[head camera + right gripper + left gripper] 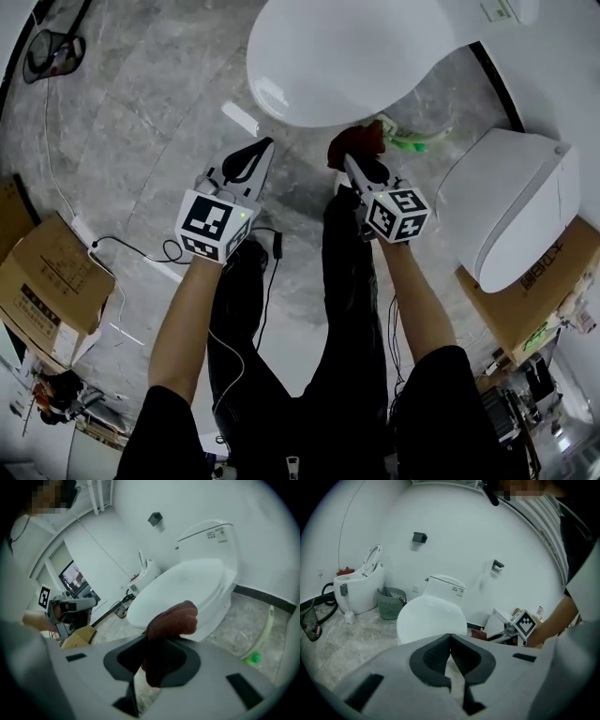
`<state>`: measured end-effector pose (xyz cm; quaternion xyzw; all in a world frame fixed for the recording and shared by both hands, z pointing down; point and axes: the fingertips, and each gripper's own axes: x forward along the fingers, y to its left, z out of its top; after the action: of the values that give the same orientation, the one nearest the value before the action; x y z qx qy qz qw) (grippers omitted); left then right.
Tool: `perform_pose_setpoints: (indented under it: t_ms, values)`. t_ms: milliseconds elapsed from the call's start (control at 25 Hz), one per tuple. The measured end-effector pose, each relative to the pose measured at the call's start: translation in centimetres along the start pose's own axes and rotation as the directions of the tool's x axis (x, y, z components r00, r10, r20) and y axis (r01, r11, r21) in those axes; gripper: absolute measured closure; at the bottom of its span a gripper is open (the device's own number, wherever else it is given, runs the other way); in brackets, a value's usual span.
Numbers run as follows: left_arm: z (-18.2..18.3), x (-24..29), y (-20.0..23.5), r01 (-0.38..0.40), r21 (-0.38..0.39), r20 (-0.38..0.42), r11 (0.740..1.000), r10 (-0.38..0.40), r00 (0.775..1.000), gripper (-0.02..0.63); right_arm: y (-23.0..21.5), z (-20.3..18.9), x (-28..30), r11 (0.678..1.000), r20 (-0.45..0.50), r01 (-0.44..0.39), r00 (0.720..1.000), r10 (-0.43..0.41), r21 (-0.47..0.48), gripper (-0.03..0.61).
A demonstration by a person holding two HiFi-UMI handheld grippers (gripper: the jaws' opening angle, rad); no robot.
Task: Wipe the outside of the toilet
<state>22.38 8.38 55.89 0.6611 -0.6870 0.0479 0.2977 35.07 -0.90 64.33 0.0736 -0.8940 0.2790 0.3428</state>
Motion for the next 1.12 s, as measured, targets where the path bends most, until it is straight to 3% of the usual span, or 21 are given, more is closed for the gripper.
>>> perform_pose_setpoints:
  t_ms: [320,520,760,1120]
  values:
    - [3.7,9.3,-6.7,0.076,0.040,-0.017,0.996,-0.075,0.997,0.615,-13.3,5.2,-4.5,0.982,0.085,0.162,0.982,-0.171,0.098,0.494]
    - [5.3,14.4,-9.3,0.101,0.057,-0.024,0.993,-0.100,0.995,0.615,-20.7,8.6,-4.0,0.961,0.126,0.196,0.967,-0.223,0.197,0.494]
    - [5.8,19.2,-11.5,0.101,0.039,-0.029,0.994,-0.100,0.995,0.615,-27.3,10.4,-1.4,0.903,0.113,0.243,0.947,-0.300,0.355,0.495]
    - [6.0,22.8,-14.0,0.156,0.086,-0.028,0.984,-0.154,0.988,0.615,-34.2,11.8,3.0,0.835,0.081,0.299,0.923,-0.376,0.463,0.494]
